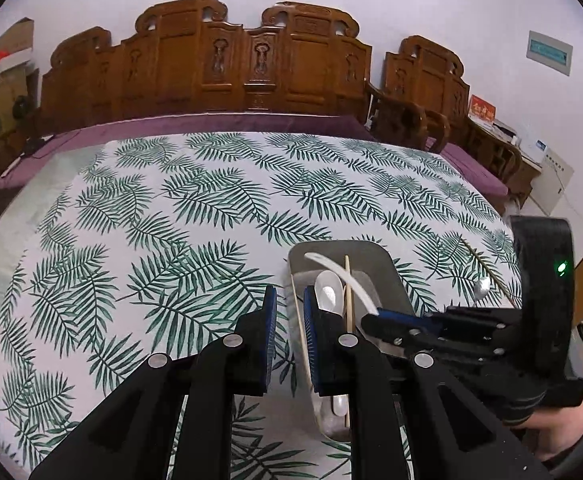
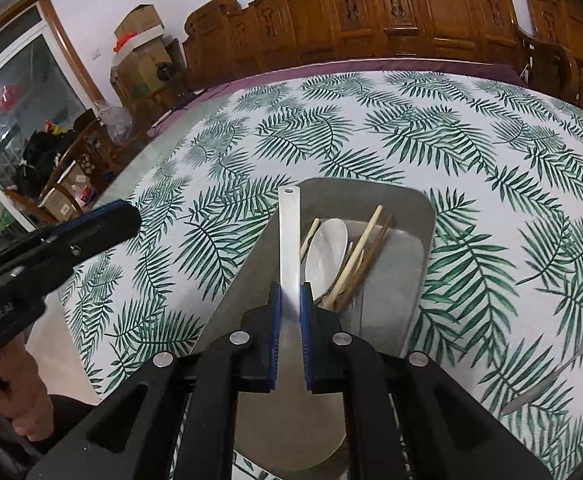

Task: Organize utensils
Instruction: 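Lower the white spoon into the tray and open the right tool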

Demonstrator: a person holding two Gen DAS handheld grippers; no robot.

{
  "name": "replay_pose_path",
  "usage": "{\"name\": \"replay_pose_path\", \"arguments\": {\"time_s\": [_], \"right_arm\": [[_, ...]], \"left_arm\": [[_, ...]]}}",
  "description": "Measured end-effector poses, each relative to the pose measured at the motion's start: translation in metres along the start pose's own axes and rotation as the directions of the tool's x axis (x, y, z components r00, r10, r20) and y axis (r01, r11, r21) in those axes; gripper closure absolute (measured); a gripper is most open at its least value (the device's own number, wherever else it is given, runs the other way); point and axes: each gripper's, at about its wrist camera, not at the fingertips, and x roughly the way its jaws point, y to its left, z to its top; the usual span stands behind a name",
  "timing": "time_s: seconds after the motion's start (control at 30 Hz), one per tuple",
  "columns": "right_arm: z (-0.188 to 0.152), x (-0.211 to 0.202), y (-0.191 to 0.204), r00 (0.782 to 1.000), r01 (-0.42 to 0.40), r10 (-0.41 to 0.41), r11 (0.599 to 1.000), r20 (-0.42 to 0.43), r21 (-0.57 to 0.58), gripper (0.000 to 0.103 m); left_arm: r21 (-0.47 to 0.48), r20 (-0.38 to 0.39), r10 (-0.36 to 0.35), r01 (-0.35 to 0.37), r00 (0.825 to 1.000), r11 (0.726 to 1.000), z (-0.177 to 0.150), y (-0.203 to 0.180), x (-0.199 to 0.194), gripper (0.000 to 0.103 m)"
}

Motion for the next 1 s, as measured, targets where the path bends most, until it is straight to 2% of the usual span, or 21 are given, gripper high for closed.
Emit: {"name": "replay_pose_path", "arguments": {"time_s": [0.23,0.37,0.53,0.87,0.93,1.0], "right_arm": [[-0.001,-0.003,-0.002,1.000,0.004,-0.004,1.000,0.011,-0.020,0.089],[0.001,-0.028,-0.013,0.999,0.019,-0.017,0.999,0.052,-0.037,0.089],[-0.001,-0.060,-0.034,0.993,0.089,-0.082,0.993,0.090,-0.077,0.089],[-0.024,-0.114,-0.112,0.966,0.245,-0.236,0.966,0.108,-0.079,0.089],[-0.027,-0.123,-0.133,0.957,0.279,-0.272,0.958,0.104,-0.062,0.089],[-0.030,-0.130,-0.154,0.946,0.314,-0.308,0.948,0.098,-0.052,0.089]], "left_arm": [[0.004,-0.002,-0.001,0.001,1.000,1.000,-0.001,-0.002,0.000,0.091],[0.013,-0.002,-0.020,0.020,1.000,1.000,-0.001,-0.013,0.001,0.091],[0.036,-0.001,-0.046,0.046,0.999,0.998,0.000,-0.031,0.002,0.090],[0.078,-0.004,-0.108,0.108,0.994,0.991,0.001,-0.073,0.005,0.090],[0.089,-0.004,-0.120,0.120,0.993,0.989,0.001,-0.082,0.006,0.087],[0.104,-0.008,-0.130,0.131,0.991,0.986,0.000,-0.094,0.008,0.077]]}}
